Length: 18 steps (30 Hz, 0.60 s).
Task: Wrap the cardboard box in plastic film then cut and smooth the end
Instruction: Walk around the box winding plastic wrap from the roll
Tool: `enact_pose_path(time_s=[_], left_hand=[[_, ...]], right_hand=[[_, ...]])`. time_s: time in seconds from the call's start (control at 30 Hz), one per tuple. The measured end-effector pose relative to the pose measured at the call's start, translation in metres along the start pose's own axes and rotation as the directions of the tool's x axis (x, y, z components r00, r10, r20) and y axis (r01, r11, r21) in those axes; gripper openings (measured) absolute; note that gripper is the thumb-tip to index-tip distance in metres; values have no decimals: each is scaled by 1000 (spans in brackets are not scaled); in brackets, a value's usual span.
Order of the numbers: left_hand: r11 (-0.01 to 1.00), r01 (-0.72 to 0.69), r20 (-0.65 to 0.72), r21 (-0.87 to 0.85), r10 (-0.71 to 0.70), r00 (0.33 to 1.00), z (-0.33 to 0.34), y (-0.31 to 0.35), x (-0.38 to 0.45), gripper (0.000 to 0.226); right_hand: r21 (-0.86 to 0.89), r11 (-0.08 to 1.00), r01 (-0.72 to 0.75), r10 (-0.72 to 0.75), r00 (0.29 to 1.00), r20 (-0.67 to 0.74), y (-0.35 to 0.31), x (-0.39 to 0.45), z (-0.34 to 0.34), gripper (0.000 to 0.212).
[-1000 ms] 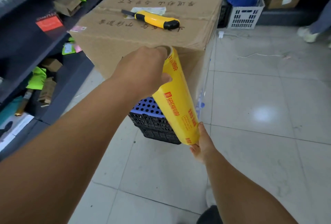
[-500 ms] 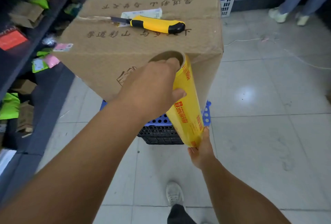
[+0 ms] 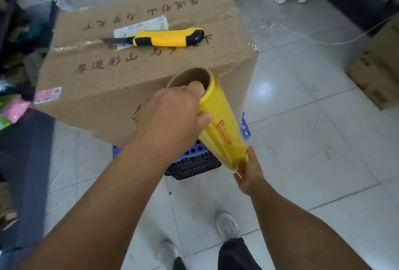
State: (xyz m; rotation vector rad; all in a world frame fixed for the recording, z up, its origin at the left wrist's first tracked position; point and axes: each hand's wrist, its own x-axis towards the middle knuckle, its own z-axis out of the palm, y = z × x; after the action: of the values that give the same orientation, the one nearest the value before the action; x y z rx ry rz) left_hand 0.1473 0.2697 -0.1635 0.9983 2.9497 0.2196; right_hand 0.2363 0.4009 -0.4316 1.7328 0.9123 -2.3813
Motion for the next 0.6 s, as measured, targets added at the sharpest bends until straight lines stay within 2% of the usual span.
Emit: enact_pose_path(time_s=[0.13, 0.27, 0.37, 0.47, 0.6], left_hand=[[996, -82, -65, -39, 80, 995, 1, -14, -9, 39], [982, -161, 11, -100, 163, 987, -7, -42, -21, 34], [964, -259, 29, -54, 260, 965, -11, -61, -27, 35], [962, -270, 19, -30, 271, 962, -14, -74, -30, 36], [974, -221, -35, -37, 220, 975, -19, -89, -30, 41]], right_hand=[[57, 997, -49, 50, 999, -19, 32, -4, -1, 73], [221, 973, -73, 66, 997, 39, 79, -18, 6, 55], [307, 951, -46, 39, 999, 27, 103, -32, 17, 54], [329, 944, -9, 9, 1000, 1, 110, -46, 29, 62], [260, 965, 31, -17, 998, -56, 117, -55, 29, 72]])
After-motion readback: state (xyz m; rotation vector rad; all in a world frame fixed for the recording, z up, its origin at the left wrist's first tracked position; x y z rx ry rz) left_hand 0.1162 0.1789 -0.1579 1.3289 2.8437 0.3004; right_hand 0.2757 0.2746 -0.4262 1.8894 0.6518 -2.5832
